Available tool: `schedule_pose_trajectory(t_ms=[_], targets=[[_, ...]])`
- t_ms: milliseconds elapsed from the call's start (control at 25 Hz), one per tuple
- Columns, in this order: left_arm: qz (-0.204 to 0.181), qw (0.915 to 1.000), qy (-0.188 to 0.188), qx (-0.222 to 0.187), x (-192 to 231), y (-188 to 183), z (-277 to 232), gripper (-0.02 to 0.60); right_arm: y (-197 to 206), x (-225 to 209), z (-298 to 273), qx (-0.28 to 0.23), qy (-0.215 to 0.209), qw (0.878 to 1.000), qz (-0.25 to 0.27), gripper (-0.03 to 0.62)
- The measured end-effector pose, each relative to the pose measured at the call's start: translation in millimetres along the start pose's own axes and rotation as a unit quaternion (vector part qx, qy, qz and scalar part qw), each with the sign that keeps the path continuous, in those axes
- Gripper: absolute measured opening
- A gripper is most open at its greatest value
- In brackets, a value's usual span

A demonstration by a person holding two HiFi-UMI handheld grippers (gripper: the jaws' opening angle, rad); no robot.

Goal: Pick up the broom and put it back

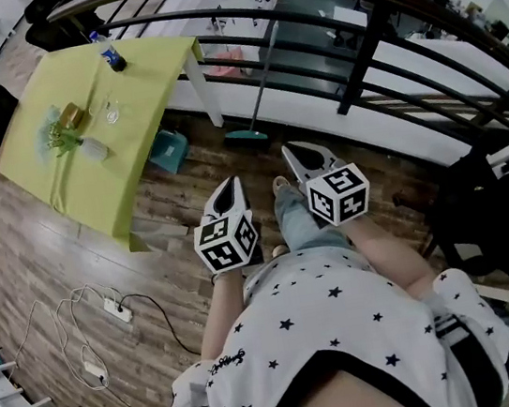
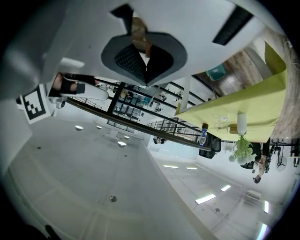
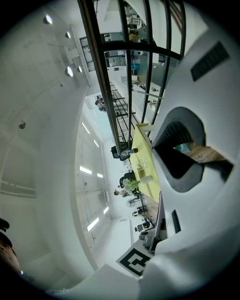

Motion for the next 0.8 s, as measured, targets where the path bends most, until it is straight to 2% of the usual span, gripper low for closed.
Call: schedule_pose_trajectory(t_ms=[800], targets=[[0.007, 1.0000, 0.001, 0.004, 1.3, -0.9, -8.0, 0.012, -2.7, 1.3, -7.7, -0.001, -0.023, 1.000, -0.012, -0.008]])
Point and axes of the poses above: the fingertips, and each gripper's own axes: z backward along the fingers, x to its left, y out of its underside, the point moved 6 cm from there along z, backward along the fingers, and after that the axes turned 1 degree about -z, right-handed, at the moved point
